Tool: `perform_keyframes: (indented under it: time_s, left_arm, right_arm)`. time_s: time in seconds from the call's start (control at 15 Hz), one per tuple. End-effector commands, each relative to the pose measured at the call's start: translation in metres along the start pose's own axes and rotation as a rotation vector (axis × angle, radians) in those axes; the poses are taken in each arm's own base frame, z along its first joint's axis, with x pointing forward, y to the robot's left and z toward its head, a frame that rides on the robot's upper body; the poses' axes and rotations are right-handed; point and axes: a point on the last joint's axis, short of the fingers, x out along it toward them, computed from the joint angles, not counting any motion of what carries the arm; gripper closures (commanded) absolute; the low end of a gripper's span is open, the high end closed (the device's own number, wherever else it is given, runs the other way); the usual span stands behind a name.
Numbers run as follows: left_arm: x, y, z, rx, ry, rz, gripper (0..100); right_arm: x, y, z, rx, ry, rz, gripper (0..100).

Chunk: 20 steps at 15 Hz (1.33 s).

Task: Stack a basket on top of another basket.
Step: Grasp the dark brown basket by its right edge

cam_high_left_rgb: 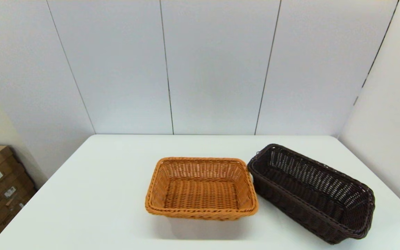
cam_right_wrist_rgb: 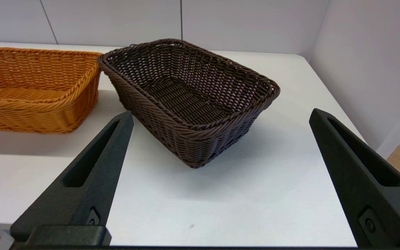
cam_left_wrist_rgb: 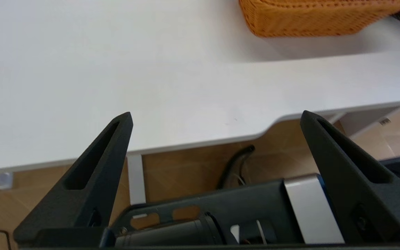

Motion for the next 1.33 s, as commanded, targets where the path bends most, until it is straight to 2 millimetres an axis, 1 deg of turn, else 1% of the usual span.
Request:
perform_keyframes:
  time_s: [0.07,0.27,0.47,0.6,0.73,0.87,1.07,1.33]
  left_arm:
    - [0.004,0.003,-0.016,0.051,-0.089,0.033,0]
    - [0.006,0.004,-0.015,0.056,-0.115,0.087,0]
    - [0.018,0.008,-0.011,0.081,-0.234,0.148,0]
    - [0.031,0.013,-0.017,0.151,-0.281,0.205,0]
    - [0.039,0.015,-0.021,0.176,-0.332,0.218,0]
    - [0.041,0.015,-0.02,0.175,-0.371,0.221,0]
    - [0.041,0.015,-0.02,0.141,-0.374,0.218,0]
    - [0.041,0.016,-0.02,0.141,-0.374,0.219,0]
  right_arm:
    - [0.0,0.0,0.0,-0.001,0.001,0.001,0]
    - [0.0,0.0,0.0,-0.001,0.001,0.001,0]
    - [0.0,0.0,0.0,-0.001,0.001,0.001,0]
    - [0.0,0.0,0.0,-0.001,0.0,0.001,0]
    - [0.0,0.0,0.0,-0.001,0.001,0.001,0]
    - [0.0,0.0,0.0,-0.001,0.001,0.001,0]
    - [0.0,0.0,0.0,-0.001,0.001,0.001,0]
    - [0.0,0.0,0.0,-0.001,0.001,0.001,0]
